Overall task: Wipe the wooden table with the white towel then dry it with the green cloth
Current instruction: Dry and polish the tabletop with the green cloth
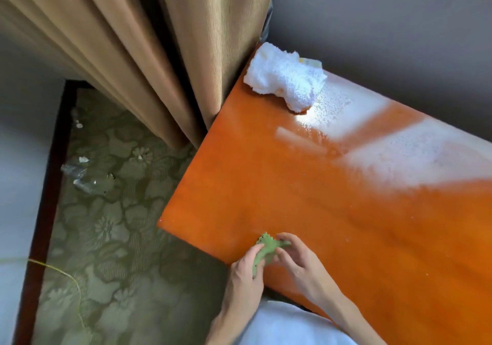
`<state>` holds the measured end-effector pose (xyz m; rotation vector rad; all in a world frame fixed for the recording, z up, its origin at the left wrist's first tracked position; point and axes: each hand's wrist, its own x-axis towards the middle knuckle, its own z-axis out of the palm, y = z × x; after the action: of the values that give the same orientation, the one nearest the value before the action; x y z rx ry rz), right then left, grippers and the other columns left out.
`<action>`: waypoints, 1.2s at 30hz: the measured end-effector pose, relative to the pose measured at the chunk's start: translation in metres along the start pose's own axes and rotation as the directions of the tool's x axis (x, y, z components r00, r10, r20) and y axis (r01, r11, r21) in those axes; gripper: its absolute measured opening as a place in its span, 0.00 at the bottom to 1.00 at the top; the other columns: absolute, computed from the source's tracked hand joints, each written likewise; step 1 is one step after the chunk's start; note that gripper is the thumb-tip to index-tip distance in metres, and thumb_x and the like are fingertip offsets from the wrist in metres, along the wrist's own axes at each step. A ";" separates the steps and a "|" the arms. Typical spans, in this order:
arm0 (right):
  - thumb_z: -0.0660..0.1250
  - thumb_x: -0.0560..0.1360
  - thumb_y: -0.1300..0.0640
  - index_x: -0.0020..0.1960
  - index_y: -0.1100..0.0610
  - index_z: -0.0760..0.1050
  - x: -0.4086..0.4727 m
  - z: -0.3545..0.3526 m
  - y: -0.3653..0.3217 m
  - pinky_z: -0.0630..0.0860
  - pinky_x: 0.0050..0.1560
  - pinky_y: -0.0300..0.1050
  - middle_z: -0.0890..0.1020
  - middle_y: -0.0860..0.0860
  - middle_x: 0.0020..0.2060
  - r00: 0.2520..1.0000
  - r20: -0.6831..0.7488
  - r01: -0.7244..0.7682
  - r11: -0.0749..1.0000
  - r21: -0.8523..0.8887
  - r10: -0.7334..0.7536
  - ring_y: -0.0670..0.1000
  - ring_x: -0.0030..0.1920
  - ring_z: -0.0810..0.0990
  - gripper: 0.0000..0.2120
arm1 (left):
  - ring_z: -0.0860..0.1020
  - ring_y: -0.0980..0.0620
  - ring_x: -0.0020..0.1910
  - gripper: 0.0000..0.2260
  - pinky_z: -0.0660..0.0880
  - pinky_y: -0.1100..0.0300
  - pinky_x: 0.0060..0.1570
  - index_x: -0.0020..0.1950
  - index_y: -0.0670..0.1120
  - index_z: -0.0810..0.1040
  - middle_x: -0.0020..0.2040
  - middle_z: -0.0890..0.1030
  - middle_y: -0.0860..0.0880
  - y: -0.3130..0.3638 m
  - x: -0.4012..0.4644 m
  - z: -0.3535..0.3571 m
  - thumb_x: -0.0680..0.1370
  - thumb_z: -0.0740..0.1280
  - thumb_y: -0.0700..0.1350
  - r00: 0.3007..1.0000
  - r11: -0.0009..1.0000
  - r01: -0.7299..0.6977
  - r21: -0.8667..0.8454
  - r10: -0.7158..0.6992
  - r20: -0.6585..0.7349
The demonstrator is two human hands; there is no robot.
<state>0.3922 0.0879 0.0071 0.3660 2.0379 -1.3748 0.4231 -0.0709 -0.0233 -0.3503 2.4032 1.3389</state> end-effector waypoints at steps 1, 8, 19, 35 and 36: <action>0.66 0.81 0.53 0.63 0.42 0.71 -0.005 0.004 0.007 0.76 0.55 0.38 0.84 0.40 0.48 0.998 -0.053 0.017 1.000 -0.007 -0.017 0.39 0.52 0.81 0.13 | 0.83 0.51 0.56 0.13 0.75 0.67 0.55 0.61 0.52 0.81 0.56 0.84 0.57 -0.004 -0.009 -0.002 0.78 0.68 0.44 0.997 0.997 0.063 -0.049 -0.065 -0.033; 0.78 0.59 0.32 0.70 0.43 0.67 -0.049 -0.002 0.052 0.79 0.56 0.41 0.79 0.46 0.62 0.992 0.068 -0.127 0.910 0.394 0.109 0.45 0.59 0.82 0.44 | 0.83 0.37 0.55 0.21 0.80 0.45 0.54 0.65 0.38 0.78 0.58 0.82 0.34 0.008 -0.065 -0.001 0.72 0.73 0.38 0.923 0.344 0.342 -0.875 -0.298 0.244; 0.74 0.75 0.59 0.64 0.49 0.79 -0.104 -0.023 0.105 0.79 0.54 0.41 0.85 0.45 0.56 0.979 0.046 0.175 0.932 0.319 -0.200 0.48 0.56 0.84 0.18 | 0.83 0.40 0.55 0.21 0.81 0.48 0.53 0.64 0.38 0.77 0.58 0.82 0.35 0.020 -0.092 0.038 0.73 0.72 0.42 0.881 0.576 0.451 -0.682 -0.164 0.444; 0.49 0.81 0.40 0.79 0.49 0.61 -0.106 -0.008 0.232 0.59 0.74 0.66 0.59 0.57 0.80 0.829 -0.533 -0.274 0.710 -0.649 -0.168 0.64 0.77 0.60 0.30 | 0.79 0.47 0.60 0.18 0.76 0.50 0.61 0.70 0.43 0.70 0.62 0.78 0.48 -0.057 -0.005 -0.080 0.82 0.65 0.49 0.785 0.704 0.173 -0.689 -0.521 -0.335; 0.48 0.80 0.39 0.79 0.50 0.60 -0.104 -0.005 0.235 0.59 0.73 0.67 0.59 0.57 0.80 0.829 -0.537 -0.289 0.704 -0.649 -0.154 0.65 0.77 0.59 0.31 | 0.78 0.46 0.61 0.17 0.75 0.51 0.62 0.69 0.44 0.71 0.60 0.77 0.49 -0.058 0.006 -0.091 0.83 0.64 0.50 0.790 0.797 0.151 -0.585 -0.453 -0.413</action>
<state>0.5987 0.2015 -0.0948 0.5232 2.8126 -0.3164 0.4227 -0.1787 -0.0258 -1.3926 2.1494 1.9056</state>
